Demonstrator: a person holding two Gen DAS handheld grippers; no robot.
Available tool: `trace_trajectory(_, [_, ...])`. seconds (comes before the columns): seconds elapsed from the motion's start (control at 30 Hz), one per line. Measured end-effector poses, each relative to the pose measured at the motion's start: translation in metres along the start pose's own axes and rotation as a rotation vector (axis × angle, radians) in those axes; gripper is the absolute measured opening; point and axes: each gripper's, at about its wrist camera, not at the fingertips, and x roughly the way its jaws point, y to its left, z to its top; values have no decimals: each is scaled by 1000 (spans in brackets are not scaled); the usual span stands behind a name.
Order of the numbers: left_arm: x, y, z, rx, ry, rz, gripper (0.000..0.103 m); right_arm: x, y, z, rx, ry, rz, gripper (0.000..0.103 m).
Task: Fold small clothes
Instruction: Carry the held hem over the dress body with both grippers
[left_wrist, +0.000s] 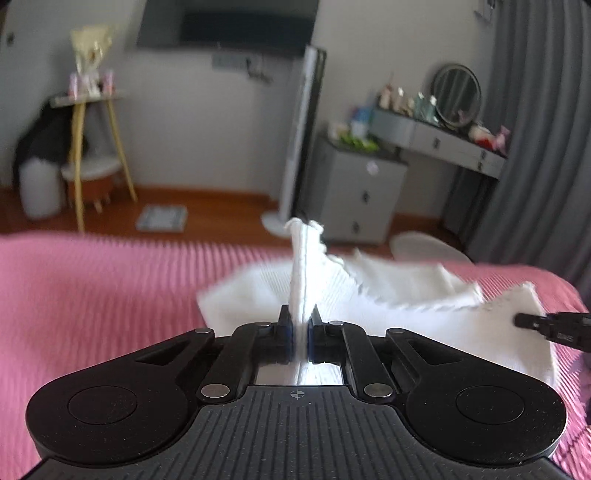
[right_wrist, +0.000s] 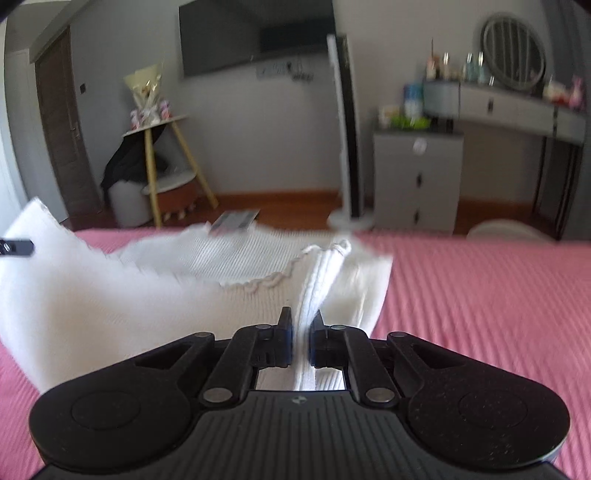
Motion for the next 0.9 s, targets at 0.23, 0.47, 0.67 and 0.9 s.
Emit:
trace_trajectory(0.23, [87,12,39,-30,0,111,9,83,-2,57,-47,-1,-113,8])
trace_trajectory(0.47, [164,26,39,-18,48,199,10,168,-2,77,-85,69,-163,8])
trace_trajectory(0.67, [203,37,13,-59,120,264,17,203,-18,59,-18,136,-174,19])
trace_trajectory(0.9, [126,34,2,-112,78,125,33,126,-58,38,230,103,-20,21])
